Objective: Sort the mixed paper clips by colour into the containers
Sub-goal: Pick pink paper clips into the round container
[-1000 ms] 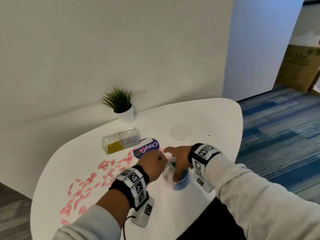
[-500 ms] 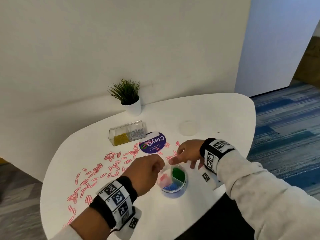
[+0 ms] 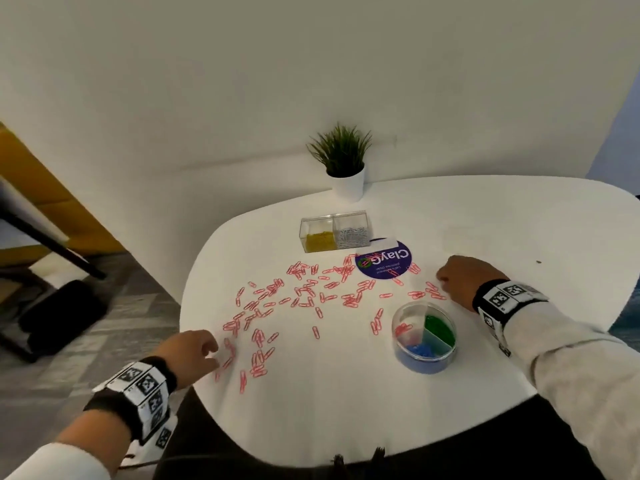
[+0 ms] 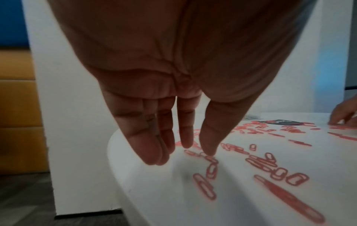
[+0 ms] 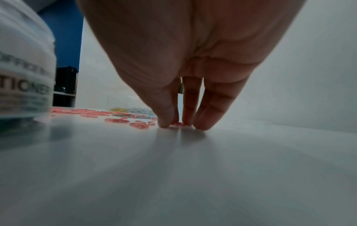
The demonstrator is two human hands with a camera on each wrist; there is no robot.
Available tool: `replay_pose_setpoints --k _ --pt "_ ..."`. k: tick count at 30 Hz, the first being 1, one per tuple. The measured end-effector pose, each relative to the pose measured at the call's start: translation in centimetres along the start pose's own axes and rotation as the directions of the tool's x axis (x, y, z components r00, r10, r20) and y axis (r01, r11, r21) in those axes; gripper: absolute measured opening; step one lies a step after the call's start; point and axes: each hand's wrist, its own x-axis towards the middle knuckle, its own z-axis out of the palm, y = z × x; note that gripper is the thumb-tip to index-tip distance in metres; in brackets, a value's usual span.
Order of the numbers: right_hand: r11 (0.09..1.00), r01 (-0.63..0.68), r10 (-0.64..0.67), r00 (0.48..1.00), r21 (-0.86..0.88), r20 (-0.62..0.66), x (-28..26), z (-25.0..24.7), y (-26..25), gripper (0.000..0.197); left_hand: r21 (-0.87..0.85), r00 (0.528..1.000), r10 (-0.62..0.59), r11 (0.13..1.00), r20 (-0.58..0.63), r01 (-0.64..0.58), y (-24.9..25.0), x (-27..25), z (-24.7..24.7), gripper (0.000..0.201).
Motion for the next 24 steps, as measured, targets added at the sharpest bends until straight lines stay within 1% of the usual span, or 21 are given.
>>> replay_pose_setpoints --k 2,4,5,7,8,9,10,11,13,15,17,19,22,24 --pt "1.000 -0.001 0.001 1.000 -0.007 -0.016 0.0 0.1 0.1 0.027 -0.109 0.999 -0.031 0.993 0.034 0.035 0.2 -0.8 0.4 0.041" --pt "0.999 -0.023 0.023 1.000 -0.030 -0.018 -0.3 0.2 0.1 0.026 -0.242 0.996 -0.039 0.969 0.075 0.056 1.2 -1.6 0.4 0.055" --pt "0.998 -0.042 0.041 0.999 -0.040 -0.023 -0.6 0.3 0.1 0.026 -0.261 0.996 -0.027 0.964 0.085 0.049 1.8 -2.0 0.4 0.063" --pt "0.996 -0.079 0.078 0.996 -0.029 -0.032 -1.1 0.4 0.1 0.026 -0.168 0.999 -0.009 0.986 0.050 0.017 2.8 -2.2 0.6 0.079" --pt "0.995 -0.092 0.091 0.995 -0.025 -0.034 -1.4 0.4 0.0 0.025 -0.109 1.000 -0.001 0.994 0.021 0.003 3.2 -2.1 1.0 0.084" --pt "0.994 -0.103 0.102 0.994 -0.027 -0.038 -1.6 0.4 -0.1 0.024 -0.074 1.000 0.013 0.997 -0.001 -0.013 3.6 -2.1 1.4 0.084" --pt "0.994 -0.108 0.106 0.993 -0.027 -0.050 -1.8 0.4 -0.2 0.024 -0.053 0.999 0.035 0.998 -0.017 -0.036 4.0 -2.1 1.8 0.079" --pt "0.994 -0.108 0.106 0.993 -0.023 -0.058 -2.0 0.5 -0.3 0.025 -0.028 0.997 0.068 0.997 -0.028 -0.069 4.5 -2.0 2.3 0.069" --pt "0.996 -0.089 0.090 0.994 0.011 -0.055 -2.3 0.6 -0.5 0.028 0.027 0.987 0.157 0.987 -0.042 -0.156 5.4 -1.7 3.1 0.045" --pt "0.998 -0.045 0.046 0.998 0.035 -0.034 -2.6 0.8 -0.7 0.027 0.081 0.972 0.229 0.971 -0.057 -0.224 6.3 -1.6 3.6 0.022" --pt "1.000 -0.003 0.003 1.000 0.018 -0.007 -2.8 0.8 -1.0 0.022 0.140 0.960 0.272 0.955 -0.068 -0.261 7.1 -1.6 3.9 0.009" --pt "1.000 0.017 -0.017 1.000 -0.019 0.004 -3.0 0.7 -1.4 0.020 0.158 0.951 0.297 0.947 -0.086 -0.281 7.6 -1.8 3.9 0.009" --pt "0.997 0.008 -0.007 1.000 -0.071 0.013 -3.4 0.5 -2.0 0.014 0.109 0.956 0.282 0.956 -0.081 -0.273 8.0 -2.1 3.7 0.010" --pt "0.999 -0.002 0.004 0.999 -0.054 0.034 -3.8 0.3 -2.0 0.010 0.085 0.958 0.280 0.958 -0.060 -0.275 8.1 -2.2 3.5 0.009"
